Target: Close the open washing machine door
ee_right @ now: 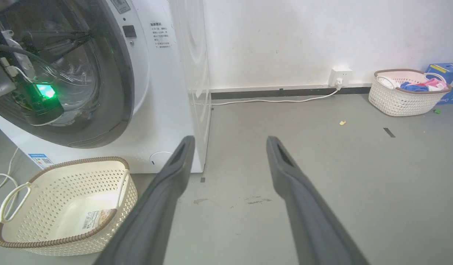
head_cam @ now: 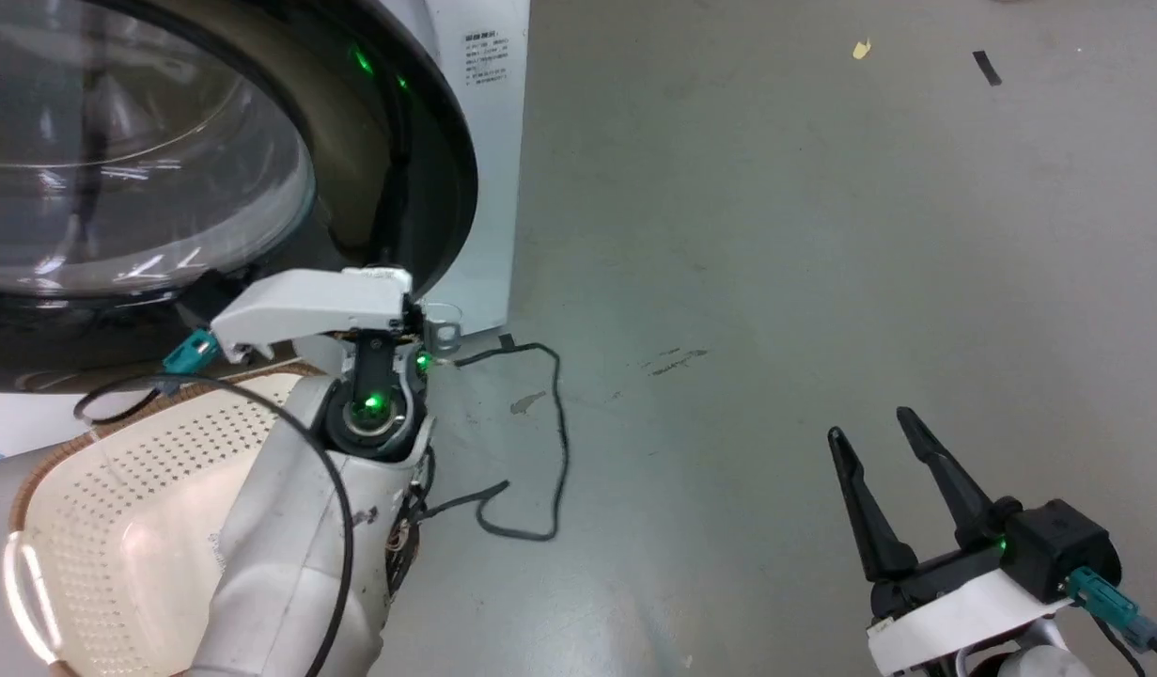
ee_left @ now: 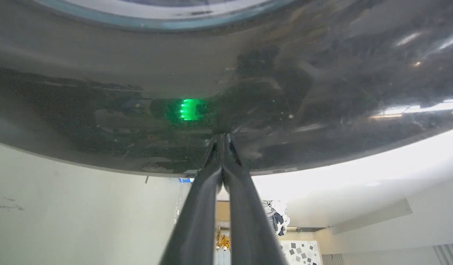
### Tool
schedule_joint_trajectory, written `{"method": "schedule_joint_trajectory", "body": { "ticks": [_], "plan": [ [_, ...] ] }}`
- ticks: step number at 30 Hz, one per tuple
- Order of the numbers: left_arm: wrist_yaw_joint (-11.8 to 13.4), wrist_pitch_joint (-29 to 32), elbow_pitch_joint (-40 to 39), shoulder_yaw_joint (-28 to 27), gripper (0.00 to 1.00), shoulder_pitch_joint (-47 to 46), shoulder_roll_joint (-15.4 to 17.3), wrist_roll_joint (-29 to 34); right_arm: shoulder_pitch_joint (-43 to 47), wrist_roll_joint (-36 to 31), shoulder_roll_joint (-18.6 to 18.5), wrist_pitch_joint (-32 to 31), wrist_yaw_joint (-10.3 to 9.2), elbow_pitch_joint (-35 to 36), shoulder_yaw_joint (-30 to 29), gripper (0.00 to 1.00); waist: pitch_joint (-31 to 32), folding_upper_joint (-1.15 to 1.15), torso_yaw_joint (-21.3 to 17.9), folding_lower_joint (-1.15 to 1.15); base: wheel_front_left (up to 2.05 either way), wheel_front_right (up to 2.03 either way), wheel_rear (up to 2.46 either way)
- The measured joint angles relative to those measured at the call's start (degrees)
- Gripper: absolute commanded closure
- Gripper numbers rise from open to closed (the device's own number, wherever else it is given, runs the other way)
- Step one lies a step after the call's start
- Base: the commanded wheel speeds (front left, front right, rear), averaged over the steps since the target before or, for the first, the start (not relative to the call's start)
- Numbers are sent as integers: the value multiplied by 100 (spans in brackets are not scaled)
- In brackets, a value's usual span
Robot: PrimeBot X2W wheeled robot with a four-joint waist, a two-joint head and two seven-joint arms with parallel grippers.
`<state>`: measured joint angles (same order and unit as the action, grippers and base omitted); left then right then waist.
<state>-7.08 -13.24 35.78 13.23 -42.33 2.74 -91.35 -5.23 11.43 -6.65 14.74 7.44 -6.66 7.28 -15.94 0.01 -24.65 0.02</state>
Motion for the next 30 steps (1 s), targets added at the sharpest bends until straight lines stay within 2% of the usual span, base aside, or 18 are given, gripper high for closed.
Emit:
{"method": "schedule_joint_trajectory", "body": {
  "ticks": [7,8,9,10,12,13,14,19,21,23,24,25,26,30],
  "plan": [
    [-15,-42,-639,436,100,422,67,392,13,-12,-11,0,0,42,-75,0,207,0,366,-1,0,0,0],
    [-15,-42,-639,436,90,422,67,392,13,-12,-11,0,0,42,-75,0,207,0,366,-1,0,0,0],
    [-15,-54,-960,641,52,797,211,620,49,-32,-25,0,0,69,-111,0,305,0,511,-2,0,0,0],
    [-15,-73,-1122,775,0,1001,314,829,86,-37,-31,0,0,81,-125,0,362,0,590,-2,0,0,0],
    [-15,-104,-1416,1031,0,1391,577,1379,187,-60,-57,0,0,100,-133,0,474,0,759,-2,0,0,0],
    [-15,-104,-1416,1031,0,1391,577,1379,187,-60,-57,0,0,100,-133,0,474,0,759,-2,0,0,0],
    [-15,-144,-1682,1058,0,1801,821,1986,284,-97,-71,0,0,113,-115,0,598,0,933,-2,0,0,0],
    [-14,-152,-2441,337,0,2868,1043,4154,491,-166,-94,0,0,167,-146,0,911,0,1388,-2,0,0,0],
    [46,-151,-2733,60,0,3326,976,4959,558,-203,-96,0,0,180,-152,0,1032,0,1563,-3,0,0,0],
    [93,-152,-3003,-335,0,3777,712,5384,619,-231,-96,0,0,188,-147,0,1137,0,1736,-3,0,0,0],
    [93,-152,-3003,-335,0,3777,712,5384,619,-231,-96,0,0,188,-147,0,1137,0,1736,-3,0,0,0],
    [92,-151,-3196,-487,0,4144,602,6060,644,-233,-89,0,0,187,-138,0,1221,0,1893,-3,0,0,0],
    [93,-151,-3289,-553,0,4298,568,6425,663,-233,-82,0,0,187,-127,0,1260,0,1967,-3,0,0,0],
    [113,-152,-3660,-702,0,4720,430,7549,751,-248,-45,0,0,188,-78,0,1381,0,2219,-3,0,0,0]
  ]
}}
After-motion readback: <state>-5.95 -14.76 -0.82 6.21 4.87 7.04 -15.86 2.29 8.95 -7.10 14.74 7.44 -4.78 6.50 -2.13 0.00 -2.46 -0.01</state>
